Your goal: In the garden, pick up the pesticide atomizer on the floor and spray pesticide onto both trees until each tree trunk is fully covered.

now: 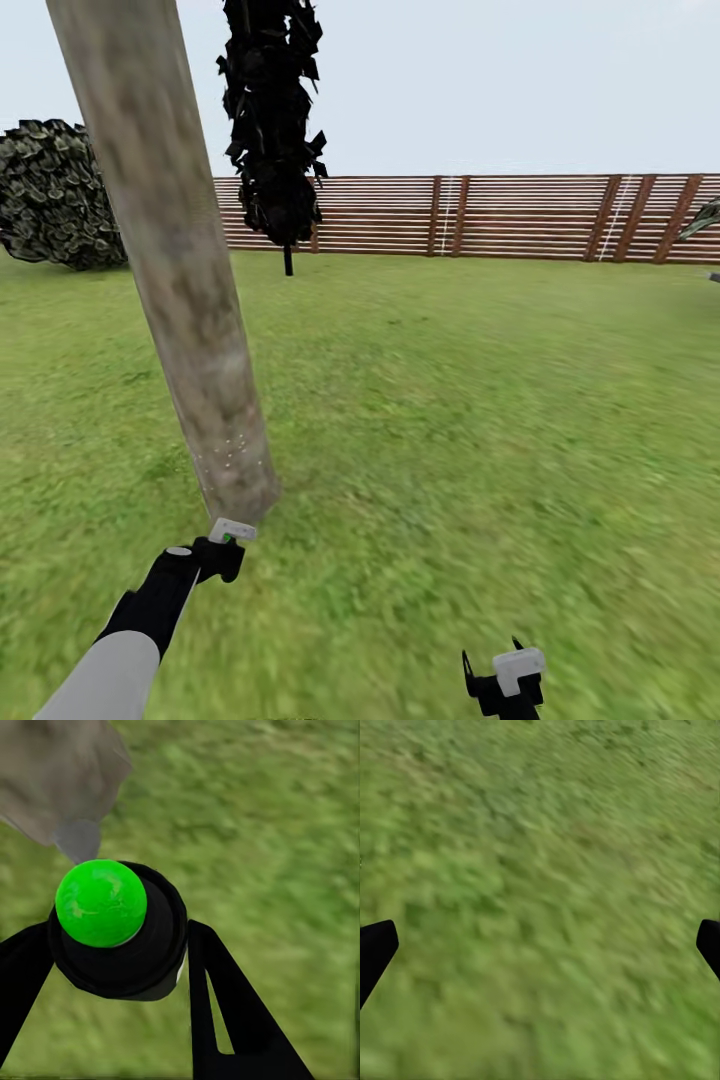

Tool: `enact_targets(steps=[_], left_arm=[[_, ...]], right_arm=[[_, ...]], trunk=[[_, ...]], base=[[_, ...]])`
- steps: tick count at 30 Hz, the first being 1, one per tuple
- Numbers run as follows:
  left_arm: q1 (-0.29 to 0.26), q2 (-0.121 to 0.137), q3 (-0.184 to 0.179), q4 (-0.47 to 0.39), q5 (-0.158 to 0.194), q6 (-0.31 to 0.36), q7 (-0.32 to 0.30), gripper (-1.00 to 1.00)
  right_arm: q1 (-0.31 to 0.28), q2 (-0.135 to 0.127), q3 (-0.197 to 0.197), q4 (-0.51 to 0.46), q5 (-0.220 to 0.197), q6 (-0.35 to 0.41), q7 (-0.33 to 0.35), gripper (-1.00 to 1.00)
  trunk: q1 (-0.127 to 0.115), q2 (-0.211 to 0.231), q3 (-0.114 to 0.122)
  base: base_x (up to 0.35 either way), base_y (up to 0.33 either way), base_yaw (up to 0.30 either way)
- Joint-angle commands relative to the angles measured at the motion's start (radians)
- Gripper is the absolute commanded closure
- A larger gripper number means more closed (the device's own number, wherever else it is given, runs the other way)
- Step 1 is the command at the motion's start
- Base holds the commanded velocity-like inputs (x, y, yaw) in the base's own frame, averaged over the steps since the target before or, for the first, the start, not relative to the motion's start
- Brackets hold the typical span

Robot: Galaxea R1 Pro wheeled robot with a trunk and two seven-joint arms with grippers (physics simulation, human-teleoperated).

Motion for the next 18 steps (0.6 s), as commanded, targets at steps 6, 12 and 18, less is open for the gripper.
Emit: enact_targets(steps=[6, 12, 18], left_arm=[[-0.001, -0.009, 0.006, -0.001, -0.007, 0.004, -0.009, 1.00], [-0.001, -0.022, 0.005, -0.008, -0.009, 0.006, -0.009, 1.00], [-0.093, -0.026, -0.008, -0.014, -0.013, 0.202, -0.020, 1.00]], right_arm=[[-0.001, -0.001, -0.005, 0.001, 0.011, -0.002, -0.006, -1.00], [-0.001, -0.002, -0.005, 0.001, 0.011, -0.002, -0.006, -1.00], [-0.001, -0.003, -0.005, 0.001, 0.011, -0.002, -0.005, -1.00]], trunk=[[0.000, 0.000, -0.001], [0.000, 0.000, -0.001], [0.000, 0.000, -0.001]], base=[[0.014, -0.265, 0.278], [0.035, -0.090, 0.276], [0.001, -0.002, 0.056]])
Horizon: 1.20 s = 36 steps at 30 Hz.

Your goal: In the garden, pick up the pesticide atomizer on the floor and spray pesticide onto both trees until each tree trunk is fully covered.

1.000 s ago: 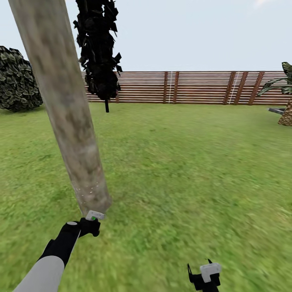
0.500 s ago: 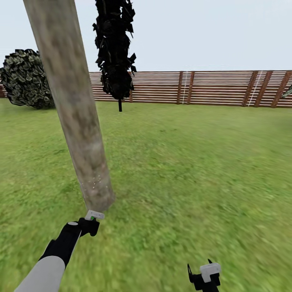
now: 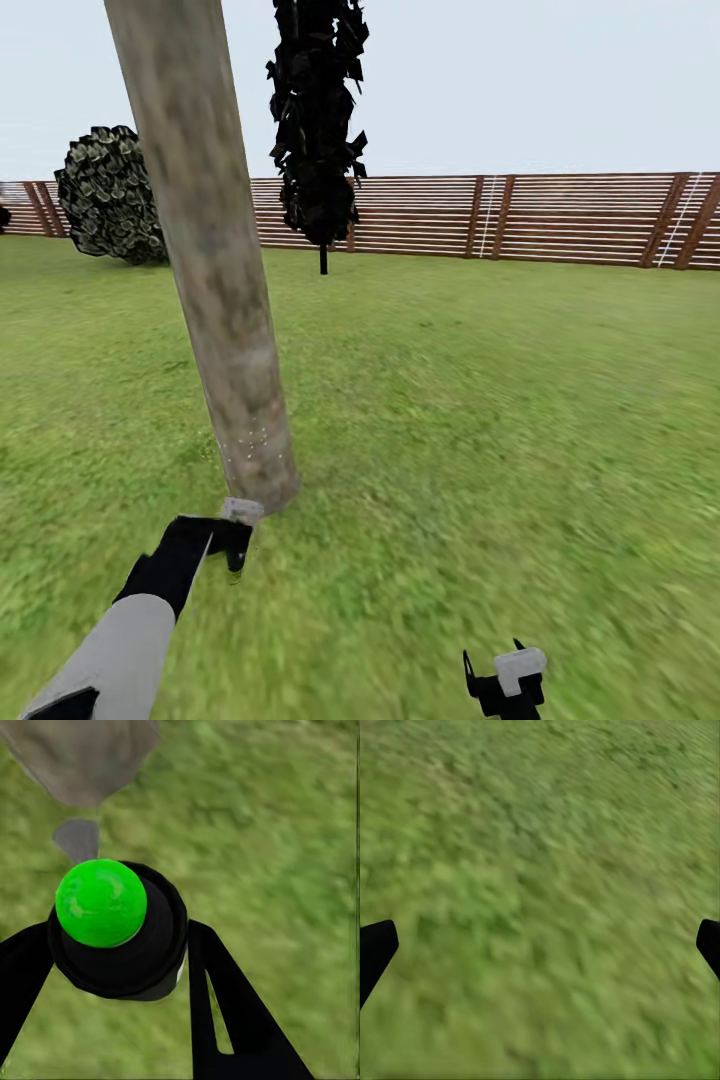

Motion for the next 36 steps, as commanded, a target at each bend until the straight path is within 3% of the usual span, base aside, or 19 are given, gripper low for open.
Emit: enact_targets(steps=[1, 5, 9, 10, 11, 13, 16, 18, 19, 22, 25, 27, 29, 30, 31, 33, 36], left_arm=[[-0.022, -0.005, 0.003, -0.001, -0.014, 0.011, -0.011, 1.00], [-0.058, -0.002, -0.033, -0.001, -0.014, 0.021, -0.023, 1.00], [-0.086, 0.041, -0.043, -0.005, -0.023, 0.024, -0.098, 1.00], [-0.096, 0.062, -0.043, -0.006, -0.021, 0.033, -0.120, 1.00], [-0.100, 0.064, -0.044, -0.006, -0.021, 0.045, -0.127, 1.00], [-0.104, 0.057, -0.045, -0.007, -0.021, 0.058, -0.132, 1.00], [-0.152, 0.019, -0.045, -0.007, -0.021, 0.069, -0.136, 1.00], [-0.169, 0.021, -0.046, -0.007, -0.022, 0.072, -0.138, 1.00], [-0.175, 0.029, -0.046, -0.007, -0.024, 0.076, -0.138, 1.00], [-0.206, 0.090, -0.046, -0.008, -0.022, 0.099, -0.144, 1.00], [-0.214, 0.122, -0.049, -0.007, -0.023, 0.104, -0.168, 1.00], [-0.213, 0.118, -0.076, -0.007, -0.023, 0.105, -0.173, 1.00], [-0.213, 0.106, -0.128, -0.006, -0.019, 0.108, -0.176, 1.00], [-0.215, 0.077, -0.153, -0.006, -0.018, 0.109, -0.176, 1.00], [-0.216, 0.058, -0.162, -0.006, -0.017, 0.111, -0.177, 1.00], [-0.228, 0.046, -0.169, -0.007, -0.017, 0.130, -0.177, 1.00], [-0.265, 0.061, -0.171, -0.006, -0.019, 0.166, -0.180, 1.00]], right_arm=[[-0.001, 0.000, -0.005, 0.001, 0.011, -0.002, -0.006, -1.00], [-0.001, -0.001, -0.005, 0.001, 0.011, -0.002, -0.006, -1.00], [-0.001, -0.001, -0.005, 0.001, 0.012, -0.002, -0.006, -1.00], [-0.001, -0.002, -0.005, 0.001, 0.012, -0.002, -0.006, -1.00], [-0.001, -0.002, -0.005, 0.001, 0.012, -0.002, -0.006, -1.00], [-0.001, -0.002, -0.005, 0.001, 0.012, -0.002, -0.006, -1.00], [-0.001, -0.002, -0.005, 0.001, 0.011, -0.002, -0.006, -1.00], [-0.001, -0.002, -0.005, 0.001, 0.011, -0.002, -0.007, -1.00], [-0.001, -0.002, -0.005, 0.001, 0.011, -0.002, -0.006, -1.00], [-0.001, -0.002, -0.005, 0.001, 0.011, -0.002, -0.007, -1.00], [-0.001, -0.002, -0.005, 0.001, 0.011, -0.002, -0.007, -1.00], [-0.001, -0.002, -0.005, 0.001, 0.011, -0.002, -0.007, -1.00], [-0.001, -0.002, -0.005, 0.001, 0.011, -0.002, -0.007, -1.00], [-0.001, -0.002, -0.005, 0.001, 0.011, -0.002, -0.007, -1.00], [-0.001, -0.002, -0.005, 0.001, 0.011, -0.002, -0.007, -1.00], [-0.001, -0.002, -0.005, 0.001, 0.011, -0.002, -0.007, -1.00], [-0.001, -0.002, -0.005, 0.001, 0.011, -0.002, -0.007, -1.00]], trunk=[[0.000, 0.000, -0.001], [0.000, 0.000, -0.001], [0.000, 0.000, -0.001], [0.000, 0.000, -0.001], [0.000, 0.000, -0.001], [0.000, 0.000, -0.001], [0.000, 0.000, -0.001], [0.000, 0.000, -0.001], [0.000, 0.000, -0.001], [0.000, 0.000, -0.001], [0.000, 0.000, -0.001], [0.000, 0.000, -0.001], [0.000, 0.000, -0.001], [0.000, 0.000, -0.001], [0.000, 0.000, -0.001], [0.000, 0.000, -0.001], [0.000, 0.000, -0.001]], base=[[0.000, 0.000, 0.001], [0.000, 0.000, 0.000], [0.000, 0.000, 0.000], [0.000, 0.000, 0.000], [0.000, 0.000, 0.000], [0.000, 0.000, 0.000], [0.000, 0.000, 0.000], [0.000, 0.000, 0.000], [0.000, 0.000, 0.000], [0.000, 0.000, 0.006], [0.000, 0.000, 0.135], [0.000, 0.000, 0.255], [0.000, 0.000, 0.270], [0.000, 0.000, 0.275], [0.000, 0.000, 0.276], [0.000, 0.000, 0.240], [0.000, 0.000, 0.068]])
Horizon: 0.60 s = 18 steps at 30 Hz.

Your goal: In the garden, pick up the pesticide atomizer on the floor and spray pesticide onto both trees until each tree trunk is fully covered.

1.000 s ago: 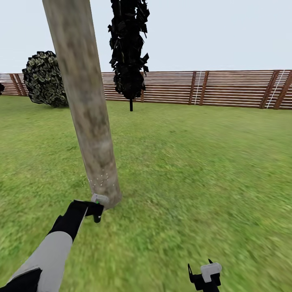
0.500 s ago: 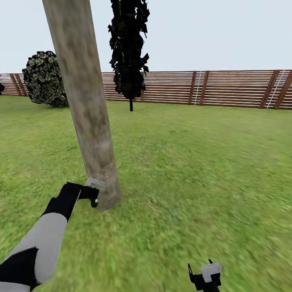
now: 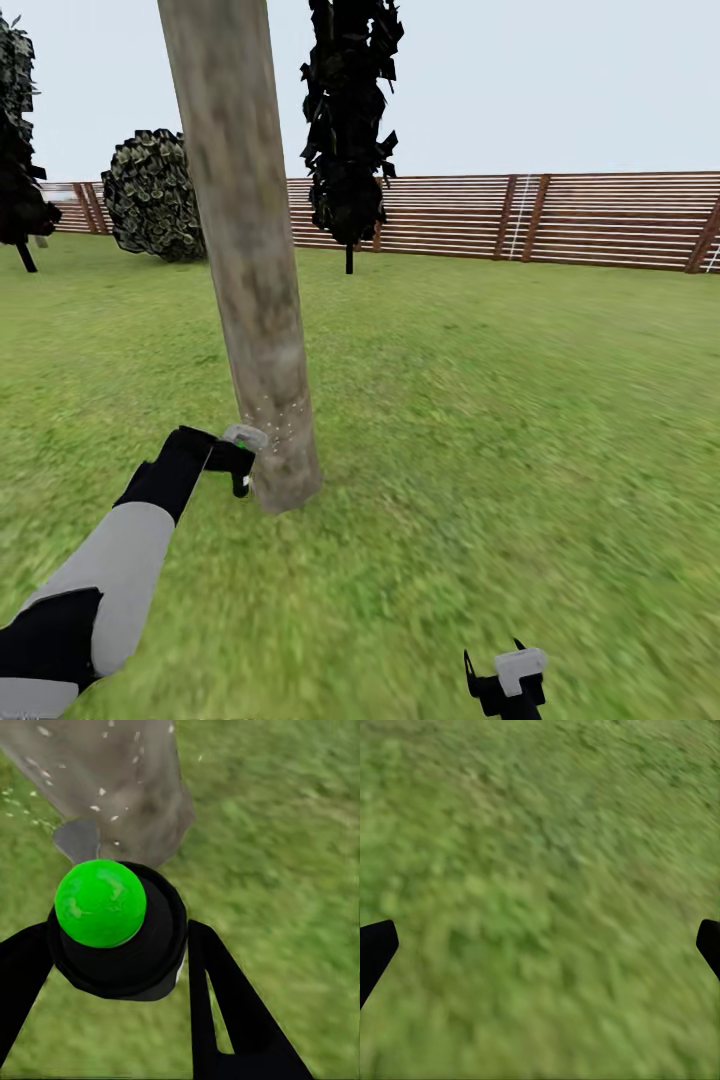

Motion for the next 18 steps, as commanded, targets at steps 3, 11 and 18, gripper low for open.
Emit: enact_targets(steps=[3, 11, 18], left_arm=[[-0.006, 0.070, 0.006, 0.000, -0.001, 0.009, -0.025, 1.00], [0.008, 0.135, 0.002, 0.011, -0.011, -0.001, -0.145, 1.00], [0.008, 0.102, 0.006, -0.001, -0.011, 0.001, -0.140, 1.00]], right_arm=[[-0.001, -0.001, -0.005, 0.001, 0.011, -0.002, -0.005, -1.00], [-0.001, -0.002, -0.005, 0.001, 0.011, -0.002, -0.005, -1.00], [-0.001, -0.002, -0.005, 0.001, 0.011, -0.002, -0.005, -1.00]], trunk=[[0.000, 0.000, -0.001], [0.000, 0.000, -0.001], [0.000, 0.000, -0.001]], base=[[0.000, 0.000, 0.009], [0.000, 0.000, 0.000], [0.000, -0.021, 0.000]])
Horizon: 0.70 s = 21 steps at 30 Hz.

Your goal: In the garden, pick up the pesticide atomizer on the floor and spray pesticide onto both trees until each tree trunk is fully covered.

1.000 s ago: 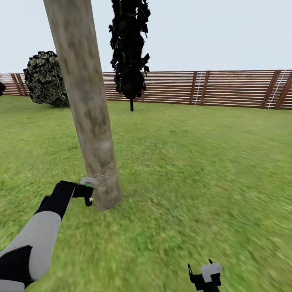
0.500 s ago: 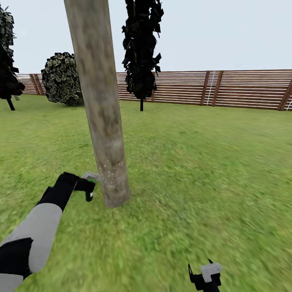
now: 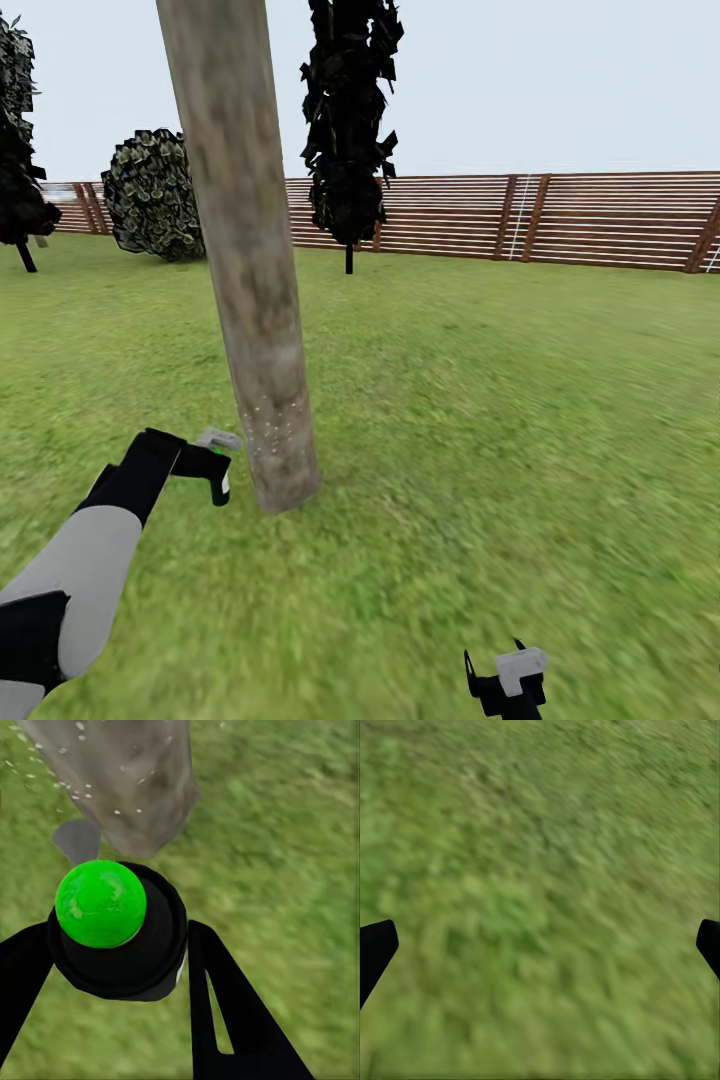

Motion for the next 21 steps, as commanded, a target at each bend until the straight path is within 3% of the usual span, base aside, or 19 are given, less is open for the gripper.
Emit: enact_targets(steps=[1, 15, 21], left_arm=[[0.000, 0.000, 0.006, -0.001, -0.009, 0.002, -0.009, 1.00], [0.018, 0.000, 0.010, 0.014, -0.004, -0.003, 0.004, 1.00], [0.092, -0.019, 0.011, 0.015, 0.025, -0.010, 0.107, 1.00]], right_arm=[[-0.001, 0.000, -0.005, 0.001, 0.011, -0.002, -0.006, -1.00], [-0.001, 0.000, -0.005, 0.001, 0.011, -0.002, -0.006, -1.00], [-0.001, 0.000, -0.005, 0.001, 0.010, -0.002, -0.006, -1.00]], trunk=[[0.000, 0.000, -0.001], [0.000, 0.000, -0.001], [0.000, 0.000, -0.001]], base=[[0.000, -0.205, 0.000], [0.000, -0.264, 0.000], [0.000, -0.269, 0.000]])
